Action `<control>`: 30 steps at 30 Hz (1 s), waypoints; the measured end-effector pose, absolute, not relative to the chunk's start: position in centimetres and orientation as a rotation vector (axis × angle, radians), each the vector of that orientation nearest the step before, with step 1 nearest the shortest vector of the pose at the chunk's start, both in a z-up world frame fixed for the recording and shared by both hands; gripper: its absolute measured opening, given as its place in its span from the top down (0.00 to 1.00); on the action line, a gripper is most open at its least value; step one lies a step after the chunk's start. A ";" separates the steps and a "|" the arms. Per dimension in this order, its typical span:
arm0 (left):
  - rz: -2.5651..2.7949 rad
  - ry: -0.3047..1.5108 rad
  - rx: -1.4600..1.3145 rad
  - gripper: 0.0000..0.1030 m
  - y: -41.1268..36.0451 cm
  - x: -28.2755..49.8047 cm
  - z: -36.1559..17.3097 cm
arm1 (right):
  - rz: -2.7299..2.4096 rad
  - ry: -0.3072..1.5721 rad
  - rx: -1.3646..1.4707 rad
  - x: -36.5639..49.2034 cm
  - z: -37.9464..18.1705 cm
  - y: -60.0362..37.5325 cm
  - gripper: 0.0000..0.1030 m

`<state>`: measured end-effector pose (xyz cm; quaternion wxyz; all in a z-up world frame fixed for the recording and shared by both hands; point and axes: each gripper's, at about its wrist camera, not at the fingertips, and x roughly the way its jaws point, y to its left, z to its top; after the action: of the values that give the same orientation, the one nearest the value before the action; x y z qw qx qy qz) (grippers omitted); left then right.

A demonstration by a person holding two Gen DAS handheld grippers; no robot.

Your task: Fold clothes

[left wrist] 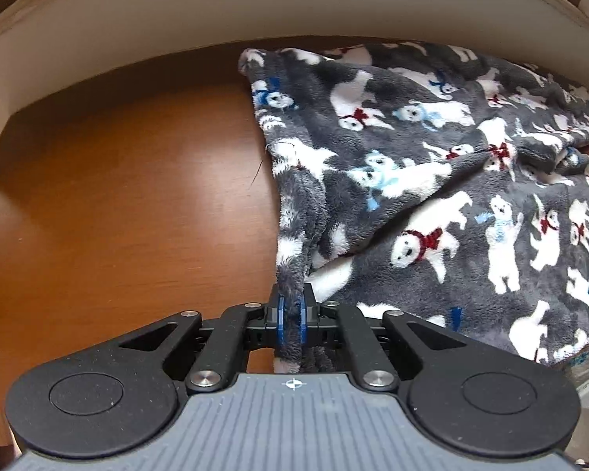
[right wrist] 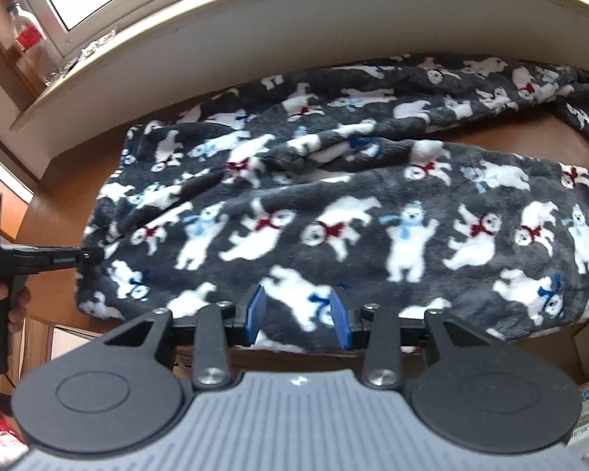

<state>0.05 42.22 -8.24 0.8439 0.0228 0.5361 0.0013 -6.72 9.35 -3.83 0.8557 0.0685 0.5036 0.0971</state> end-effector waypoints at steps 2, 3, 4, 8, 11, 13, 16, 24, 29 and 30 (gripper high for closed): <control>0.021 1.132 0.072 0.88 42.1 0.2 -8.2 | 0.178 1.059 0.154 -6.6 -4.3 8.2 0.61; 0.035 1.133 0.083 0.88 42.0 0.3 -8.2 | 0.165 1.060 0.159 -6.6 -4.5 7.6 0.61; 0.050 1.134 0.095 0.88 41.9 0.4 -8.1 | 0.155 1.061 0.164 -6.7 -4.7 7.0 0.61; 0.108 1.138 0.126 0.88 41.7 0.8 -8.1 | 0.067 1.057 0.195 -6.8 -6.0 2.4 0.61; 0.135 1.125 0.123 0.85 40.9 0.7 -7.8 | 0.013 1.050 0.210 -7.1 -7.1 -0.7 0.61; 0.164 1.112 0.124 0.75 40.3 0.6 -7.4 | -0.038 1.037 0.220 -7.2 -7.7 -3.6 0.61; 0.208 1.084 0.092 0.71 39.9 0.2 -6.4 | -0.135 1.013 0.237 -7.1 -9.1 -8.1 0.61; 0.213 0.981 -0.002 0.61 37.0 -1.4 -1.4 | -0.331 0.950 0.268 -6.2 -10.0 -17.0 0.61; 0.126 0.957 0.031 0.57 32.4 -0.8 0.4 | -0.403 0.920 0.250 -6.2 -9.1 -20.8 0.61; 0.105 0.956 0.036 0.57 31.5 -0.6 0.6 | -0.415 0.911 0.249 -6.3 -8.9 -21.4 0.61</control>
<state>-0.56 31.48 0.61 0.8865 0.0175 0.4597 0.0503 -6.33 -21.42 -8.88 0.8698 0.1190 0.4357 -0.1985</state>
